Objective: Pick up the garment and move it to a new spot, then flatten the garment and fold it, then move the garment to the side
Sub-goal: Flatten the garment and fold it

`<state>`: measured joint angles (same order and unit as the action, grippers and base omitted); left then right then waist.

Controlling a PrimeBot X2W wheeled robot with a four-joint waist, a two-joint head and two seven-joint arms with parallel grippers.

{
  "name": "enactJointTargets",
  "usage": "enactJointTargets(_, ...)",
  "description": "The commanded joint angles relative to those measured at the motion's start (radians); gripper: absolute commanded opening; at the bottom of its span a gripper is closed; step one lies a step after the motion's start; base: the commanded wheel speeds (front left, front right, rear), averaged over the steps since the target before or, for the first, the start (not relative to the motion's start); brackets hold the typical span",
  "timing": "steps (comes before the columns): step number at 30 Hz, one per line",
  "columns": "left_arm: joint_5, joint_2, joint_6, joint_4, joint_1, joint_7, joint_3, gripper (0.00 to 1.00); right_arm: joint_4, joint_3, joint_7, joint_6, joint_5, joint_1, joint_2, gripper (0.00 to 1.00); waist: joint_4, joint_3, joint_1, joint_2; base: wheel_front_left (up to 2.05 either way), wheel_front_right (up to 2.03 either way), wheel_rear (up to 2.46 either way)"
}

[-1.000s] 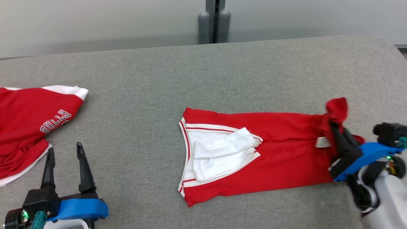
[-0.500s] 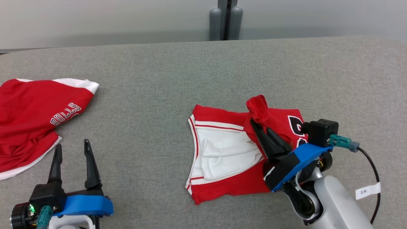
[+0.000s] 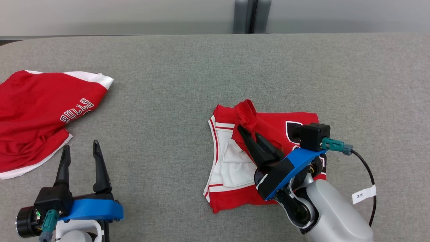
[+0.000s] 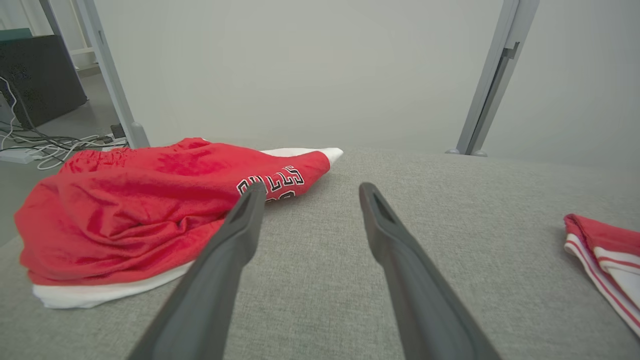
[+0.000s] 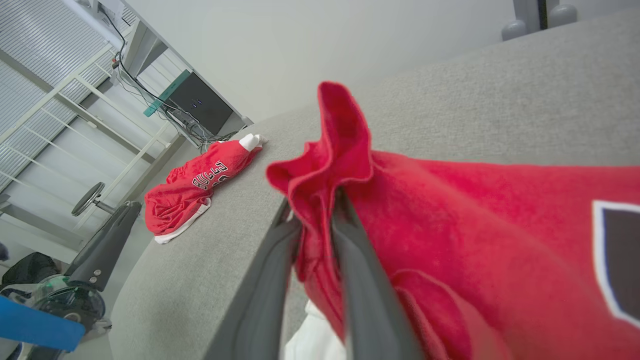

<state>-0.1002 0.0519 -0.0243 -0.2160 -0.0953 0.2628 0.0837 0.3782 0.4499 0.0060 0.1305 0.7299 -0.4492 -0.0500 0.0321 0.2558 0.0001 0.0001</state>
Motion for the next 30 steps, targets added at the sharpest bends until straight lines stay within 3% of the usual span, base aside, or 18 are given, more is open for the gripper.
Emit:
enactJointTargets(1, -0.005, -0.002, -0.002, -0.003, -0.020, 0.003, 0.005, 1.00, 0.024, 0.008, -0.022, 0.000, 0.001, -0.031, -0.002, 1.00, 0.000, 0.004, -0.0001, -0.0001, 0.00, 0.00, 0.00)
enactJointTargets(9, -0.010, -0.002, 0.001, -0.007, -0.025, 0.003, 0.015, 1.00, 0.062, -0.019, -0.131, 0.000, -0.047, -0.074, -0.008, 1.00, -0.031, -0.005, -0.0001, -0.0001, 0.00, 0.00, 0.00)
enactJointTargets(20, 0.005, -0.002, -0.009, 0.009, -0.003, 0.003, 0.028, 1.00, -0.030, -0.210, -0.235, 0.000, -0.175, 0.008, -0.149, 1.00, -0.070, -0.025, -0.0001, -0.0001, 0.00, 0.00, 0.00)
enactJointTargets(24, 0.008, -0.002, -0.009, 0.012, 0.000, 0.003, 0.030, 1.00, -0.041, -0.269, -0.241, 0.000, -0.199, 0.065, -0.167, 1.00, -0.076, -0.026, -0.0001, -0.0001, 0.00, 0.00, 0.00)
enactJointTargets(29, 0.013, -0.002, -0.010, 0.012, -0.001, 0.003, 0.030, 1.00, -0.043, -0.269, -0.242, 0.000, -0.226, 0.104, -0.155, 1.00, -0.076, -0.022, -0.0001, -0.0001, 0.00, 0.00, 0.00)
enactJointTargets(30, 0.014, -0.002, -0.010, 0.010, -0.003, 0.003, 0.029, 1.00, -0.039, -0.266, -0.243, 0.000, -0.230, 0.104, -0.152, 0.87, -0.076, -0.022, -0.0001, -0.0001, 0.00, 0.00, 0.00)
